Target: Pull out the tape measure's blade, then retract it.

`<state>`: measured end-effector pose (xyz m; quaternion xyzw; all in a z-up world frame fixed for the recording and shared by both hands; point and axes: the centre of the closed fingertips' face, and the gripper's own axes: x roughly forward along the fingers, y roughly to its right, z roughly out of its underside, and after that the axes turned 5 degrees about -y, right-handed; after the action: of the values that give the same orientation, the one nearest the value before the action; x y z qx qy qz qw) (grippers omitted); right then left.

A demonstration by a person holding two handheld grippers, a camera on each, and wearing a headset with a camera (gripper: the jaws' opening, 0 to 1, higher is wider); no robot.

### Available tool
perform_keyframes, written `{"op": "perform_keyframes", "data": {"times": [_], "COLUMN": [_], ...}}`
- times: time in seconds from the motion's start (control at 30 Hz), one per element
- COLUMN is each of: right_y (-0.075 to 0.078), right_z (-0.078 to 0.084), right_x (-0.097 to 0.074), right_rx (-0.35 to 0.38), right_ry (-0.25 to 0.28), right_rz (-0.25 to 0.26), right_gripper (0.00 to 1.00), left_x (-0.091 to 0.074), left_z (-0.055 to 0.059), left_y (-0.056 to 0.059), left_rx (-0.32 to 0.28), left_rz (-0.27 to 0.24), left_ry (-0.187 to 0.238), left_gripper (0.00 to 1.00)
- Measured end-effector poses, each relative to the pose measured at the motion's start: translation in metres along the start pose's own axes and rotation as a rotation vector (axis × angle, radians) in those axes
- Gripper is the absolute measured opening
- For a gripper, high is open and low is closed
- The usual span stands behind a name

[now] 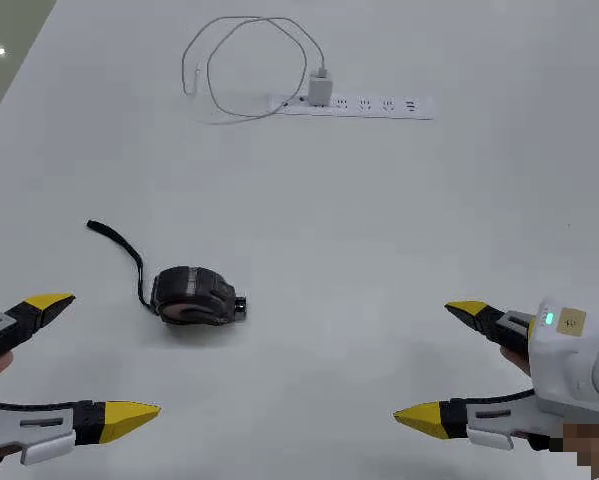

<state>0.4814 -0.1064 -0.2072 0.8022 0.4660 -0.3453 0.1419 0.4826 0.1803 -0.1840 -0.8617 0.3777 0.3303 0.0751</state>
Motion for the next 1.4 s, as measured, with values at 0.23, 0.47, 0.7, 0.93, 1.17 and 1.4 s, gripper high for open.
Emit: {"op": "perform_keyframes", "data": {"times": [0.23,0.47,0.7,0.93,1.17,1.4], "right_y": [0.002,0.003,0.004,0.004,0.004,0.005], "right_z": [-0.003,-0.006,-0.01,-0.012,-0.014,-0.018], "right_x": [0.009,0.019,0.025,0.032,0.04,0.046], "right_rx": [-0.007,-0.026,-0.033,-0.045,-0.06,-0.074], "right_ry": [0.005,0.006,0.012,0.005,-0.006,-0.008], "right_rz": [-0.018,-0.03,-0.042,-0.06,-0.09,-0.112], "right_gripper": [0.86,0.86,0.85,0.85,0.84,0.83], "left_x": [0.007,0.013,0.017,0.024,0.033,0.038], "left_z": [-0.001,-0.001,-0.003,-0.005,-0.005,-0.005], "left_y": [-0.001,0.0,-0.002,-0.003,-0.003,-0.004], "left_rx": [0.003,0.018,0.023,0.043,0.06,0.082], "left_rz": [0.019,0.038,0.05,0.068,0.096,0.119], "left_ry": [-0.001,-0.005,-0.01,-0.021,-0.04,-0.062], "left_gripper": [0.99,0.99,0.99,0.98,0.97,0.95]}}
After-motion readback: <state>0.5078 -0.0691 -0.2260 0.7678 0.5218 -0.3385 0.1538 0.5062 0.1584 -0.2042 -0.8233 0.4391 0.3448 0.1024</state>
